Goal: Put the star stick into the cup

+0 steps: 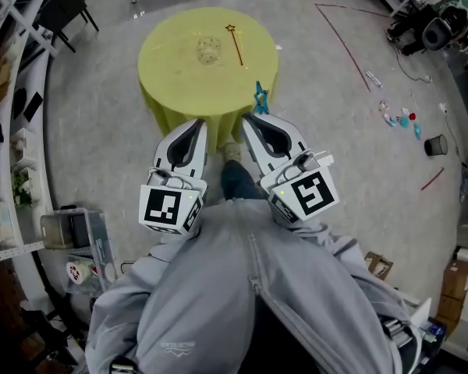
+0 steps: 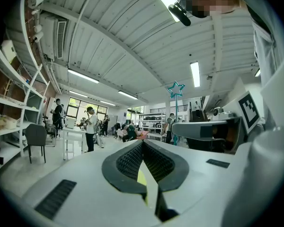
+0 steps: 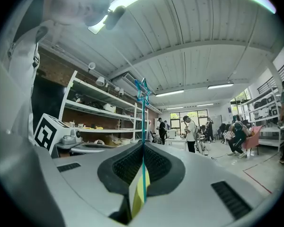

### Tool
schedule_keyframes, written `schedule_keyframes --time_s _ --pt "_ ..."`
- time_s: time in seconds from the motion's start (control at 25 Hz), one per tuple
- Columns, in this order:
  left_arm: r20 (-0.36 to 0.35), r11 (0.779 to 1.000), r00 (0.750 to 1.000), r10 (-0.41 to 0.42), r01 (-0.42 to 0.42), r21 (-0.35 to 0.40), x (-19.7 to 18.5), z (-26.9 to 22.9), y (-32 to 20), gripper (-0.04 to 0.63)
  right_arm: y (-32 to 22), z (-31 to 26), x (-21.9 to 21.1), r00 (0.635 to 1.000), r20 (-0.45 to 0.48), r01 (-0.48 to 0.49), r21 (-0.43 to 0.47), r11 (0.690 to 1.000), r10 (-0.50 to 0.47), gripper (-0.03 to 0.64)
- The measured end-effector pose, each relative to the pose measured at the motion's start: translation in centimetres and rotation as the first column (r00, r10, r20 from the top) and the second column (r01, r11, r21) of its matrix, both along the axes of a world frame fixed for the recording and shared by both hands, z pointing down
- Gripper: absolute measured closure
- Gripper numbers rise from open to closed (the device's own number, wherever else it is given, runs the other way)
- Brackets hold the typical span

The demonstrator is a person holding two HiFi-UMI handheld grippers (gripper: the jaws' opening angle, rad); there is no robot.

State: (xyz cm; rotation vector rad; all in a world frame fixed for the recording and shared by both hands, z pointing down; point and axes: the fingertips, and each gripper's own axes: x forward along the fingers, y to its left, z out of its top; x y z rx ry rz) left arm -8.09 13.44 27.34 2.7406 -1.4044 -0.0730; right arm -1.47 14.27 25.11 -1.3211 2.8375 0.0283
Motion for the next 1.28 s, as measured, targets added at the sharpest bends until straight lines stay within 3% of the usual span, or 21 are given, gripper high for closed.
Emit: schedule_keyframes --time_s 0.28,0.92,1.28 --pt "0.007 0.999 1.000 -0.008 0.009 -0.033 1.4 1.0 -8.2 0.578 -8.9 0.8 0.8 1.000 0.016 0.020 -0.017 1.000 -0.020 0.581" --pt "0.024 0.984 0.991 -0.130 0.132 -0.117 3.1 3.0 -29.1 0.578 -30.9 3.6 1.8 0.983 0.003 0.184 -0.130 0.974 -0.186 0.581" --pt "0.052 0.971 0.981 -0.187 0.193 -0.140 2.9 4.4 -37.2 0.578 -39.3 5.3 0.5 0.958 0.005 0.285 -0.130 0.950 -0.287 0.581"
